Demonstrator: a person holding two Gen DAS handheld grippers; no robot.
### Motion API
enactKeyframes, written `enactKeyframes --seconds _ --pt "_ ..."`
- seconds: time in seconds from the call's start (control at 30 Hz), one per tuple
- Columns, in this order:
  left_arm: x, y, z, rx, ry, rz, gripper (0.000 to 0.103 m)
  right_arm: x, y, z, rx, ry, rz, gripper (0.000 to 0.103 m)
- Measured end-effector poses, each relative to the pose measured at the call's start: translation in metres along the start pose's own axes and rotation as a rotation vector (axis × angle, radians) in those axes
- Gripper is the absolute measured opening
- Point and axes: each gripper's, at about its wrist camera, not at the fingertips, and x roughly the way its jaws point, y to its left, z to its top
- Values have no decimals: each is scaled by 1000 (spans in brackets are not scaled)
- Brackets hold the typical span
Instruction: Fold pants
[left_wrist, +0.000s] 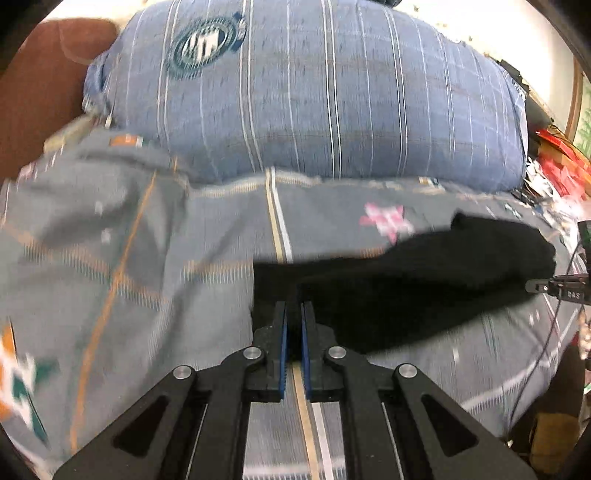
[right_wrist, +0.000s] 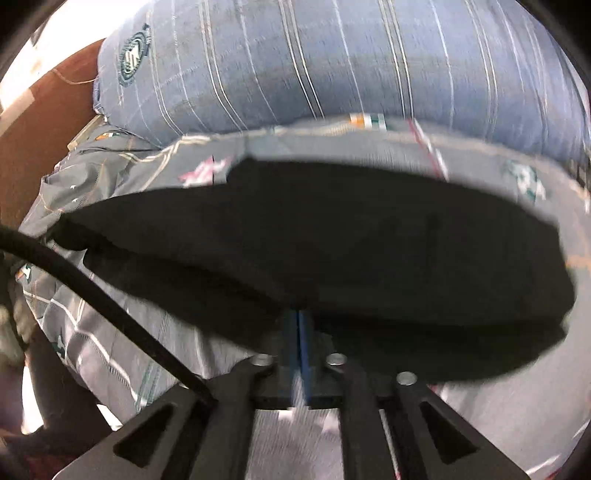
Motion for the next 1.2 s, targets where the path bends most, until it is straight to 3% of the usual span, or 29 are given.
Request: enactKeyframes --seconds 0.17,0.33,0.47,0.5,0.57,0.63,0.73,0.8,0.87,1.0,1.13,1.2 --pt "-15 18 -35 -67 38 42 9 -4 -7 -26 45 -3 -7 2" --pt "-46 49 -34 -181 -14 65 13 -25 -10 -41 81 -37 -45 5" --pt "-47 62 -24 -260 -27 39 46 -36 -5 -39 95 -64 -28 11" --pt "-41 63 -22 -286 -16 12 48 -38 1 -34 86 -70 -11 12" --pt "-23 61 -18 -314 21 -46 48 -39 18 -24 50 -86 13 30" --pt "2 53 -12 -317 69 -71 48 -38 37 -16 14 -100 32 40" --pt "32 41 -1 -281 116 -50 48 -30 66 -9 -37 -101 62 40" --pt "44 27 8 -196 116 31 48 -24 78 -12 -59 -97 69 40" --pt "44 5 15 -66 67 134 48 -16 84 -20 -65 -82 69 40" --pt "44 -14 20 45 36 83 48 -4 81 -37 -51 -51 57 40" --pt "78 -19 21 164 148 48 49 6 65 -46 4 -28 73 40" --pt "91 -11 22 180 180 3 57 9 59 -49 39 -28 92 40"
